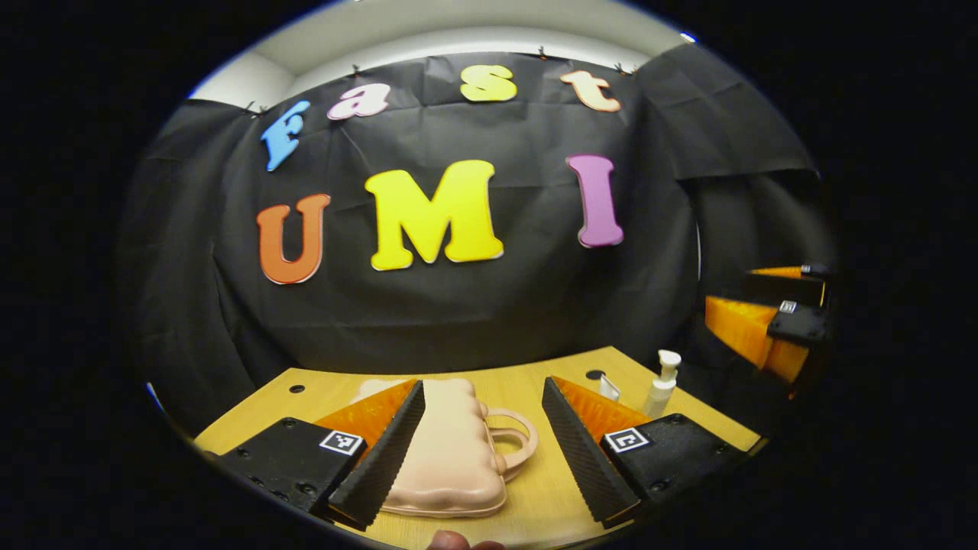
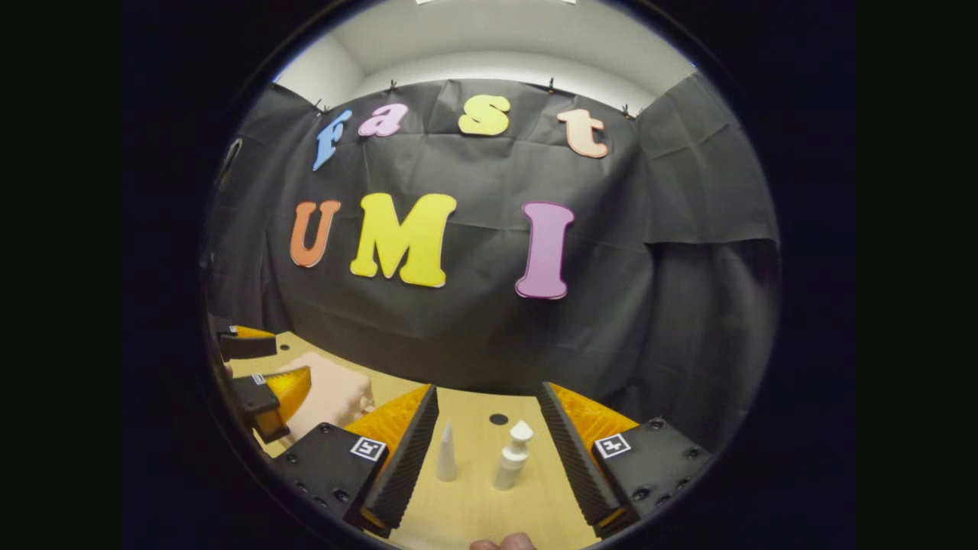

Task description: First open the suitcase, pack the skin care products into it, and then close the suitcase.

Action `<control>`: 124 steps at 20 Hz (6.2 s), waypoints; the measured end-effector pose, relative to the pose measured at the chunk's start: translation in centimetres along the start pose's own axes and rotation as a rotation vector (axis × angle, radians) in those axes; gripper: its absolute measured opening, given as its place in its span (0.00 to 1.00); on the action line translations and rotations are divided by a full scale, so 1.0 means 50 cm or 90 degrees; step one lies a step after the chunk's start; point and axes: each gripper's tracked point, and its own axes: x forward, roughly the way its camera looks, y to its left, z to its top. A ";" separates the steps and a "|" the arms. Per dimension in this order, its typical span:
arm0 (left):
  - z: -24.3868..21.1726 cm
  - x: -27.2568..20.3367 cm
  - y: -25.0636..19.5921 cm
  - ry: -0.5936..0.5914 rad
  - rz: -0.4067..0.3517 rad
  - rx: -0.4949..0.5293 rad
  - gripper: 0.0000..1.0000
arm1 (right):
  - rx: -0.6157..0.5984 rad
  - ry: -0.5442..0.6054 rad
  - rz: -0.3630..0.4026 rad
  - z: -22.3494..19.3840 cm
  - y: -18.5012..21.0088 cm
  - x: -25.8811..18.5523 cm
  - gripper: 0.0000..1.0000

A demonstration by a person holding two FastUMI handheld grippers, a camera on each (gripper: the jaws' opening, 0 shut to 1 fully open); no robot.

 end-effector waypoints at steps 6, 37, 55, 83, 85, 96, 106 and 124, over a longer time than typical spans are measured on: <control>-0.145 0.083 -0.048 0.120 -0.022 0.193 0.96 | -0.009 0.036 -0.051 -0.051 -0.135 0.001 0.80; -0.121 0.113 0.024 0.179 0.044 0.309 0.04 | 0.060 0.055 -0.035 -0.113 -0.175 0.043 0.80; -0.147 0.009 0.842 0.043 0.327 0.102 0.03 | -0.061 0.007 0.038 0.039 0.147 0.036 0.80; -0.105 0.040 0.543 0.083 0.245 -0.153 0.97 | 0.021 0.069 0.032 -0.048 0.083 0.051 0.82; -0.061 0.063 0.408 0.066 0.191 -0.149 0.97 | 0.024 0.073 0.021 -0.062 0.036 0.051 0.82; -0.084 0.155 -0.210 0.128 -0.111 -0.125 0.97 | 0.036 0.131 -0.031 -0.163 -0.192 0.021 0.82; -0.229 0.337 -0.374 0.184 -0.159 -0.103 0.98 | 0.021 0.180 -0.094 -0.218 -0.340 -0.033 0.82; -0.191 0.332 -0.346 0.212 -0.159 -0.171 0.37 | 0.027 0.241 -0.013 -0.301 -0.264 0.020 0.83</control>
